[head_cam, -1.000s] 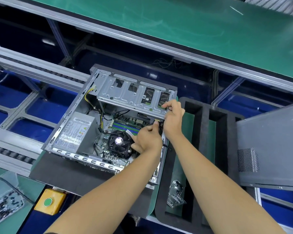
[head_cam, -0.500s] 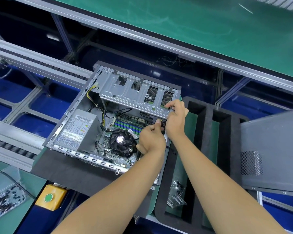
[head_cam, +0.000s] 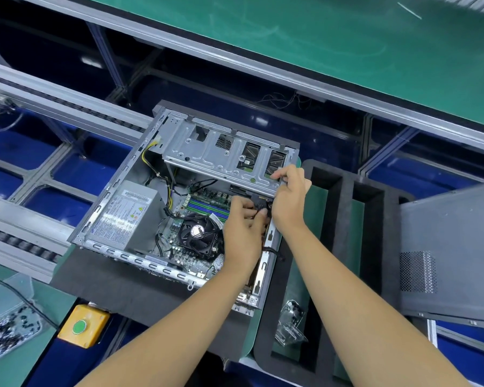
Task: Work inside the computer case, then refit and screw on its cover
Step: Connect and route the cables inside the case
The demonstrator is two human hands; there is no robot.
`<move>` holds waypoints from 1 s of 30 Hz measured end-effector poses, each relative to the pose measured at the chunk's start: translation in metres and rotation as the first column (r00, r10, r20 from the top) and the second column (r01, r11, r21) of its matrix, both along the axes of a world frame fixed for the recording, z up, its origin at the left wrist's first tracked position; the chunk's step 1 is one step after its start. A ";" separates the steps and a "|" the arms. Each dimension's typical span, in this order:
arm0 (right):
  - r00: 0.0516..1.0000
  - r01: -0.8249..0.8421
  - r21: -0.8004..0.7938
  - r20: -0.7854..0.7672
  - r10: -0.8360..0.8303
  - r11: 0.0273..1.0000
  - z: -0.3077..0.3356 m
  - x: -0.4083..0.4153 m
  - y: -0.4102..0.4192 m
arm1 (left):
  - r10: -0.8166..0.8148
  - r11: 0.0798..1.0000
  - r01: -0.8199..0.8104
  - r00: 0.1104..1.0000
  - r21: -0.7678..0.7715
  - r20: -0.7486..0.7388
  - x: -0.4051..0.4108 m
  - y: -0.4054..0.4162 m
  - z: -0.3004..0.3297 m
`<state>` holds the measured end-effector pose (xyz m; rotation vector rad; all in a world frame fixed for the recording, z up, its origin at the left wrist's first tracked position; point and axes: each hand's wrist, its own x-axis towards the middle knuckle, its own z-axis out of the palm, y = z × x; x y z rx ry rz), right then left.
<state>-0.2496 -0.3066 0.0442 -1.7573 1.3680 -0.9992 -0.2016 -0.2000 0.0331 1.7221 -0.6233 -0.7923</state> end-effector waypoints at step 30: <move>1.000 0.008 -0.023 -0.015 -0.008 1.000 0.003 0.000 0.001 | -0.021 0.970 -0.095 0.884 0.223 0.467 0.001 -0.006 -0.002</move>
